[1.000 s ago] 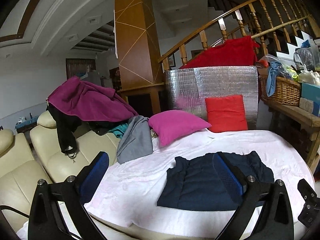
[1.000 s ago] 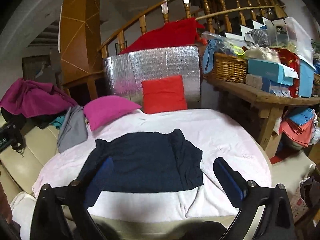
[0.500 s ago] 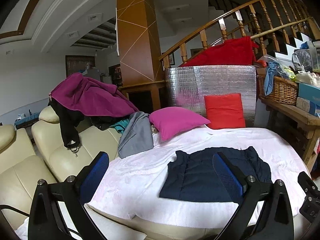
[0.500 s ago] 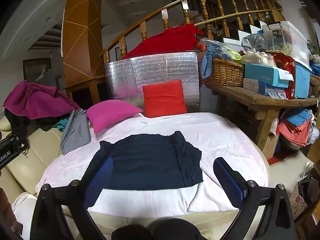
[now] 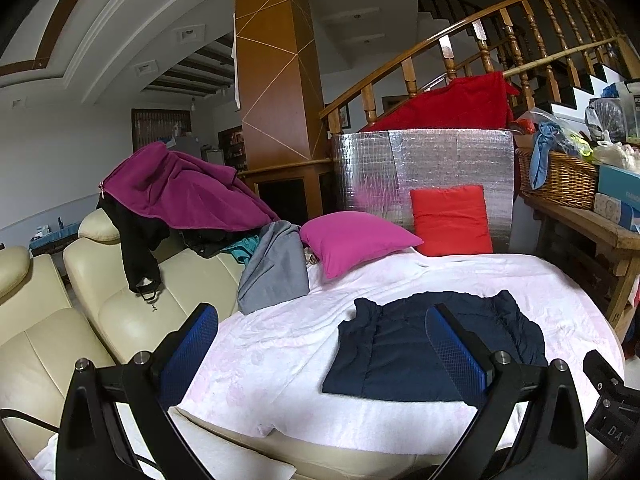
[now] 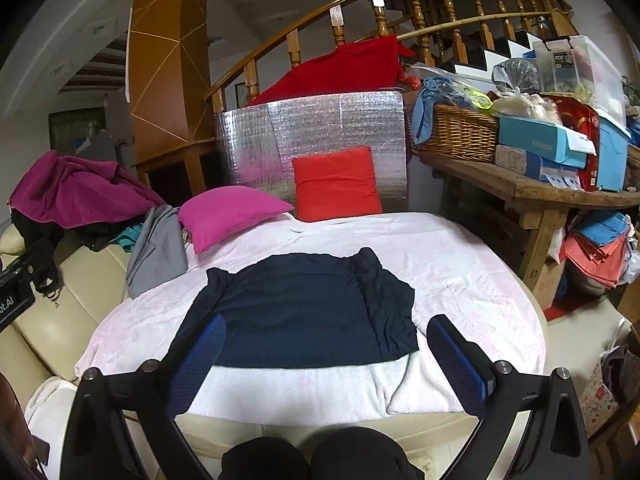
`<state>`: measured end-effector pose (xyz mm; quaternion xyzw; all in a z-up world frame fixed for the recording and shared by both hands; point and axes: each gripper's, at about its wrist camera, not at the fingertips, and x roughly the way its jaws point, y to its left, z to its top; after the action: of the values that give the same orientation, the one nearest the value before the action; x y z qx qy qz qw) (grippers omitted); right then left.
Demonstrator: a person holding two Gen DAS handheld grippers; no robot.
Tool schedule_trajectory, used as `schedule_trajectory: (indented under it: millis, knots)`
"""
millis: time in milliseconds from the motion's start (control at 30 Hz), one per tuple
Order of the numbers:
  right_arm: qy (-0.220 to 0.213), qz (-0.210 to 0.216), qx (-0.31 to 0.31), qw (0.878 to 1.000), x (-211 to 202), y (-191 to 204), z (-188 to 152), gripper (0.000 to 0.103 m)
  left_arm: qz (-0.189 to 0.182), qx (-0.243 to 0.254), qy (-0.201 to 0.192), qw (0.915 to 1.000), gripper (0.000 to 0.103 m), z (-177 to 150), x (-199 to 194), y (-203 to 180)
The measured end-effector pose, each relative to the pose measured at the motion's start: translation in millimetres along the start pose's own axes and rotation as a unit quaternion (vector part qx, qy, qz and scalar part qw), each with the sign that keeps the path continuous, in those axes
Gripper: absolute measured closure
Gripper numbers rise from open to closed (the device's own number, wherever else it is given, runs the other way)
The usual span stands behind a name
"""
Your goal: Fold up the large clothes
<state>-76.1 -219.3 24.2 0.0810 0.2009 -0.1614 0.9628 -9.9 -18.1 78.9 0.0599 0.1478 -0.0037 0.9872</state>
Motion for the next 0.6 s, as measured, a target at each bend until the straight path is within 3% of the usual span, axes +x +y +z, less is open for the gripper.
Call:
schedule_trajectory:
  millis: [600]
  knots:
    - [0.005,0.001,0.005,1.000,3.8,-1.4,-1.3,0.001,0.001,-0.003,0.009,0.9999,0.000,-2.4,5.4,3.0]
